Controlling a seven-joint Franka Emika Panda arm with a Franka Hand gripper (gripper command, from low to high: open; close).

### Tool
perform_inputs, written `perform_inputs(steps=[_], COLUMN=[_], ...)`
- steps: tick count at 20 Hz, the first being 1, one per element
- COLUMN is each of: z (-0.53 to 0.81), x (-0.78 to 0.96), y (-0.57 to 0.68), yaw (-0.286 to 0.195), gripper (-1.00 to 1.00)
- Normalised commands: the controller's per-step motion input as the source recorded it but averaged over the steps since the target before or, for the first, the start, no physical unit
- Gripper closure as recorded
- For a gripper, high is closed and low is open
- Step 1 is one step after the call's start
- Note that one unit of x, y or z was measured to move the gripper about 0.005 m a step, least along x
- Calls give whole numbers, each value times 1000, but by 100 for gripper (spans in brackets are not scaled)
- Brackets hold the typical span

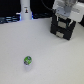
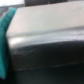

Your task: Open the kcup holder, insert the kcup into the holder, and close the kcup holder

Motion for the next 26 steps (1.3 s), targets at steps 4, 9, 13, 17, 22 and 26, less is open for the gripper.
perform_inputs(steps=[4, 9, 13, 17, 22, 26], z=[80, 236, 227, 164, 173, 194], x=[434, 858, 922, 894, 959, 949], y=[-150, -298, -324, -339, -333, -328], yaw=[-3, -26, -56, -46, -41, -49], gripper=[100, 100, 100, 100, 100, 100])
